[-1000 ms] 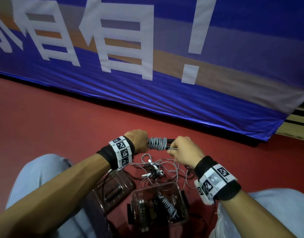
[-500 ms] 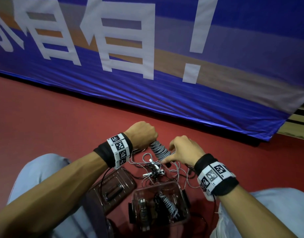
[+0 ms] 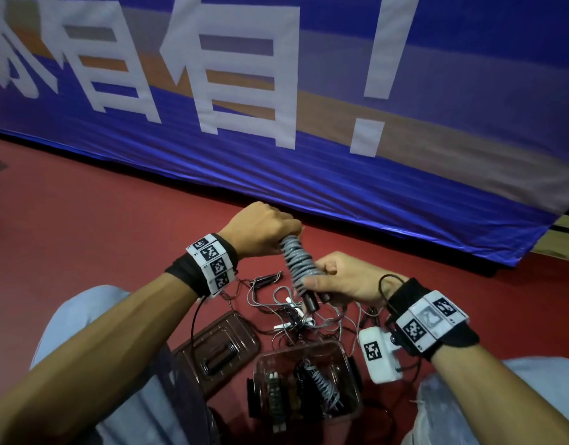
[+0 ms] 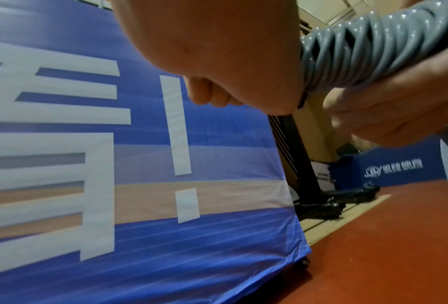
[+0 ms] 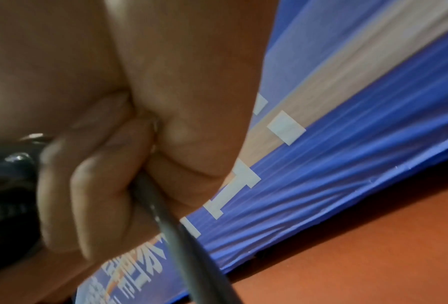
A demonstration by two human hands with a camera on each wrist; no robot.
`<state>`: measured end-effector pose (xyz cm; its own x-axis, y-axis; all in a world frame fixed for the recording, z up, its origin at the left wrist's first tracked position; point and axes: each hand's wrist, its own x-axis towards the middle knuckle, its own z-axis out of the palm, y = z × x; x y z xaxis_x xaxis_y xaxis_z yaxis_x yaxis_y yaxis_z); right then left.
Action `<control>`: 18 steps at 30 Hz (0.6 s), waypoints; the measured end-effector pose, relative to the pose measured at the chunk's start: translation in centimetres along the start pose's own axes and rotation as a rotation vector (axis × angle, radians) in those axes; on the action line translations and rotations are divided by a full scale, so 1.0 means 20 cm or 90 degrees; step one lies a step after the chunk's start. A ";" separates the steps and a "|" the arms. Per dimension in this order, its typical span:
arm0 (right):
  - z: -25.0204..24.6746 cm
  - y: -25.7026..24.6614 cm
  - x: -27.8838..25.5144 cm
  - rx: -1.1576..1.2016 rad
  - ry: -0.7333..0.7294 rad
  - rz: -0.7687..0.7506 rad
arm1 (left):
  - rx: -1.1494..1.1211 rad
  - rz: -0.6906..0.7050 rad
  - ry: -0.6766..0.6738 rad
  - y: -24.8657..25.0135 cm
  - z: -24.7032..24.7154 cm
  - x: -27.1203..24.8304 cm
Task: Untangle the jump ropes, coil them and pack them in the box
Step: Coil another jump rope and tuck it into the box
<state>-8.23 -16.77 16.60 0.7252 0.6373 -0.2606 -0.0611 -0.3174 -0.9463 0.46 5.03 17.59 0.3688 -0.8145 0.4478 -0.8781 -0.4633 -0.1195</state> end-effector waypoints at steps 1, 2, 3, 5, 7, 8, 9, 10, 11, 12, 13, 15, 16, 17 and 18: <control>-0.01 0.00 -0.01 0.063 -0.027 -0.020 | -0.029 -0.033 0.022 0.01 0.00 0.00; -0.02 0.01 -0.01 0.123 -0.053 -0.034 | -0.054 -0.064 0.042 0.02 0.00 0.00; -0.03 0.01 -0.01 0.167 -0.077 -0.044 | -0.075 -0.098 0.060 0.04 0.01 0.01; -0.05 0.03 -0.02 0.234 -0.095 -0.073 | -0.118 -0.173 0.096 0.08 0.03 0.01; -0.05 0.01 -0.03 0.320 -0.056 -0.102 | -0.225 -0.284 0.117 0.14 0.06 0.02; -0.05 0.00 -0.03 0.367 -0.002 -0.114 | -0.297 -0.354 0.129 0.18 0.07 0.03; -0.04 -0.02 -0.02 0.413 0.072 -0.123 | -0.358 -0.431 0.141 0.21 0.08 0.05; -0.04 -0.03 -0.01 0.465 0.146 -0.127 | -0.399 -0.507 0.144 0.24 0.10 0.08; -0.04 -0.04 0.02 0.517 0.205 -0.135 | -0.423 -0.575 0.132 0.27 0.12 0.10; -0.04 -0.04 0.04 0.560 0.247 -0.150 | -0.436 -0.632 0.104 0.28 0.15 0.11; -0.03 -0.03 0.07 0.589 0.278 -0.161 | -0.442 -0.674 0.068 0.30 0.18 0.12; 0.01 0.01 0.13 0.600 0.346 -0.162 | -0.436 -0.713 0.010 0.30 0.22 0.11; 0.02 0.05 0.16 0.582 0.392 -0.148 | -0.419 -0.721 -0.008 0.30 0.24 0.10; 0.04 0.09 0.18 0.557 0.434 -0.128 | -0.391 -0.723 -0.025 0.29 0.25 0.10; 0.05 0.12 0.20 0.528 0.470 -0.095 | -0.358 -0.723 -0.046 0.29 0.26 0.10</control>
<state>-6.12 -14.29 13.13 0.9757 -0.0304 -0.2171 -0.1779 0.4685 -0.8654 -2.32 -1.00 13.21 0.9966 -0.0823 -0.0004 -0.0588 -0.7141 0.6975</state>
